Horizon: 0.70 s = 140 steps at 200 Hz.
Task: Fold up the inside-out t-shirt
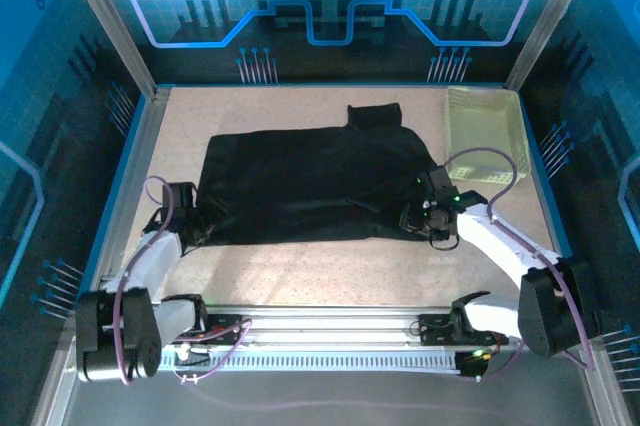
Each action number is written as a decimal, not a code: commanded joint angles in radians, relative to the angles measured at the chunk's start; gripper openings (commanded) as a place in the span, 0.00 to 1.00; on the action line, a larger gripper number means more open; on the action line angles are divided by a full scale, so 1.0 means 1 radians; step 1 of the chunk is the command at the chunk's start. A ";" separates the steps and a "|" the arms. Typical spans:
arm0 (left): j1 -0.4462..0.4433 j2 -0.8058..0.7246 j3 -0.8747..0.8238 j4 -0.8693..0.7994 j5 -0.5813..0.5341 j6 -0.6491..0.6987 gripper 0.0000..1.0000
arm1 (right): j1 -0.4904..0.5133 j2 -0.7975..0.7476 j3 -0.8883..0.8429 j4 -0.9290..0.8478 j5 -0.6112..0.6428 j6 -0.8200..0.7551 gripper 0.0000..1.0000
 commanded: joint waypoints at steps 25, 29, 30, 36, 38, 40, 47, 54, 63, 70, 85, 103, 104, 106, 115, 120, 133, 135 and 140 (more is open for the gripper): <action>0.058 0.171 -0.005 0.107 0.082 -0.025 0.56 | -0.133 0.098 -0.072 0.094 -0.041 0.062 0.54; 0.063 0.179 -0.004 0.107 0.083 -0.023 0.56 | -0.150 0.103 -0.075 0.094 -0.036 0.062 0.54; 0.067 0.180 -0.004 0.107 0.084 -0.023 0.56 | -0.155 0.106 -0.075 0.094 -0.035 0.062 0.54; 0.081 0.187 -0.005 0.105 0.085 -0.021 0.56 | -0.181 0.114 -0.077 0.091 -0.027 0.063 0.54; 0.086 0.187 -0.007 0.106 0.085 -0.020 0.56 | -0.187 0.117 -0.076 0.089 -0.024 0.062 0.54; 0.090 0.189 -0.008 0.105 0.085 -0.020 0.56 | -0.197 0.119 -0.076 0.087 -0.022 0.062 0.54; 0.105 0.190 -0.011 0.104 0.085 -0.019 0.56 | -0.227 0.121 -0.078 0.082 -0.013 0.062 0.54; 0.118 0.187 -0.019 0.105 0.085 -0.018 0.57 | -0.255 0.120 -0.081 0.081 -0.012 0.060 0.54; 0.129 0.179 -0.027 0.106 0.081 -0.017 0.58 | -0.280 0.112 -0.083 0.083 -0.013 0.055 0.55; 0.134 0.173 -0.030 0.106 0.079 -0.015 0.59 | -0.292 0.107 -0.080 0.079 -0.012 0.050 0.54; 0.135 0.160 -0.027 0.106 0.099 -0.004 0.61 | -0.297 0.085 -0.064 0.071 -0.014 0.027 0.54; 0.133 0.124 -0.001 0.072 0.127 0.016 0.63 | -0.278 0.043 -0.022 0.017 0.009 -0.006 0.55; 0.133 0.122 0.001 0.068 0.128 0.018 0.63 | -0.277 0.039 -0.019 0.011 0.012 -0.009 0.55; 0.133 0.114 0.007 0.060 0.129 0.020 0.64 | -0.274 0.032 -0.012 0.001 0.017 -0.013 0.56; 0.132 0.074 0.035 0.020 0.126 0.033 0.65 | -0.257 -0.005 0.017 -0.037 0.041 -0.035 0.56; 0.127 0.049 0.053 -0.004 0.122 0.040 0.66 | -0.244 -0.028 0.037 -0.059 0.059 -0.043 0.56; 0.098 -0.019 0.105 -0.057 0.087 0.062 0.68 | -0.198 -0.078 0.083 -0.083 0.096 -0.078 0.57; 0.092 -0.027 0.114 -0.063 0.078 0.064 0.68 | -0.190 -0.083 0.090 -0.079 0.095 -0.086 0.57; 0.071 -0.045 0.136 -0.078 0.056 0.073 0.68 | -0.169 -0.091 0.104 -0.069 0.092 -0.104 0.58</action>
